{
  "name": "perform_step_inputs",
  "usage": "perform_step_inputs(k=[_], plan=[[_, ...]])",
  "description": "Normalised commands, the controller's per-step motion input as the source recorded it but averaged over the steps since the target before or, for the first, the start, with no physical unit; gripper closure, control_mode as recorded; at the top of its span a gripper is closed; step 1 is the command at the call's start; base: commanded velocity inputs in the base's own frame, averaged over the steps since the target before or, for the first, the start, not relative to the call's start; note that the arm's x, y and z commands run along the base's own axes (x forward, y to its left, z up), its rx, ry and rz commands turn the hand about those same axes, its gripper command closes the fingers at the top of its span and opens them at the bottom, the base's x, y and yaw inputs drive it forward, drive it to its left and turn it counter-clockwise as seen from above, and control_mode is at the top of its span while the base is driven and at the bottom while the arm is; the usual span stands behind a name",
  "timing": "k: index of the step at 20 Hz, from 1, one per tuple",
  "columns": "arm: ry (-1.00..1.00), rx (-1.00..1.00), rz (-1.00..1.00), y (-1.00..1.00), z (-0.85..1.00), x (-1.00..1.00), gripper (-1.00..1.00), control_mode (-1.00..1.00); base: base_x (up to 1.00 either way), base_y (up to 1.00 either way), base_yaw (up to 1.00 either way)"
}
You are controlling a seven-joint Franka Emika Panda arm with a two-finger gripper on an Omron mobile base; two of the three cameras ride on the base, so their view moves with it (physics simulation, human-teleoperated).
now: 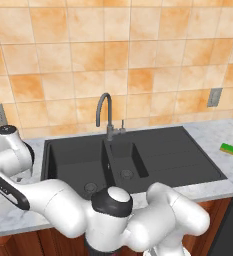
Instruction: Pick the pan and sponge and place them into the sink. Then turn on the water.
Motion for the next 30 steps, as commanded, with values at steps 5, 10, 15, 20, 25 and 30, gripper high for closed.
perform_step_inputs(k=[5,10,15,20,25,30], plan=[[0.05,0.00,0.00,0.08,-0.14,0.23,-1.00,-1.00,0.00,0.00,0.00],[0.05,0.00,0.00,0.15,-0.11,0.22,-1.00,-1.00,0.00,0.00,0.00],[0.05,0.00,0.00,0.21,-0.08,0.22,-1.00,-1.00,0.00,0.00,0.00],[0.06,0.00,0.00,0.25,-0.10,0.23,-1.00,-1.00,0.00,0.00,0.00],[0.06,0.00,0.00,0.31,-0.21,0.19,-1.00,-1.00,0.00,0.00,0.00],[0.06,0.00,0.00,0.32,-0.26,0.19,-1.00,-1.00,0.00,0.00,0.00]])
